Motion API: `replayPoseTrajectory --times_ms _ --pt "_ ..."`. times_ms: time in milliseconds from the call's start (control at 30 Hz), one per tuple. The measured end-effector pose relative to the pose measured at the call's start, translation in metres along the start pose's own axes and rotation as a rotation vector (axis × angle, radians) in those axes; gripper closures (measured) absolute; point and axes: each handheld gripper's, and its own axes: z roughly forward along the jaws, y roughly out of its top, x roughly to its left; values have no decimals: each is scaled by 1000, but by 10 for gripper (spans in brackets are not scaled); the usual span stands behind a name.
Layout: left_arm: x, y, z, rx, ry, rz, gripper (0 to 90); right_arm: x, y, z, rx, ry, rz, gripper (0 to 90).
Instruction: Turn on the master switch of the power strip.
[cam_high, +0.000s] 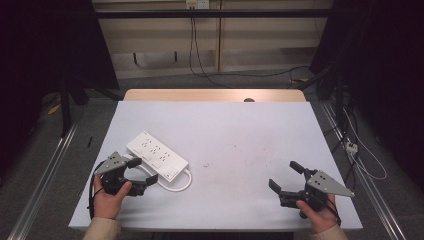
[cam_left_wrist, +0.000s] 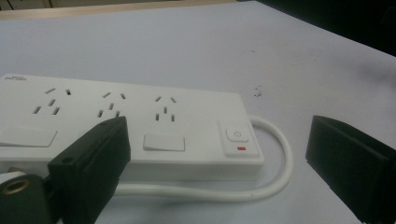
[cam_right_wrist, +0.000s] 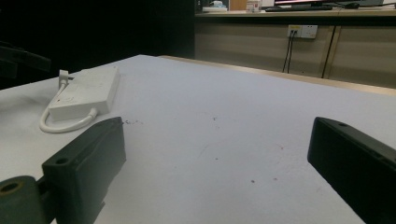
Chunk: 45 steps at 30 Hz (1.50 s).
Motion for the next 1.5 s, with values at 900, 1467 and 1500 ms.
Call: replayPoseTrajectory --times_ms 900,1467,1500 --pt "9 -6 -17 -22 14 -16 61 -2 -1 -3 -3 -13 13 42" --pt "8 -7 -18 -29 9 -26 61 -7 -2 -3 7 -29 17 42" --pt "8 -6 -18 -28 9 -26 61 -7 -2 -3 8 -28 14 42"
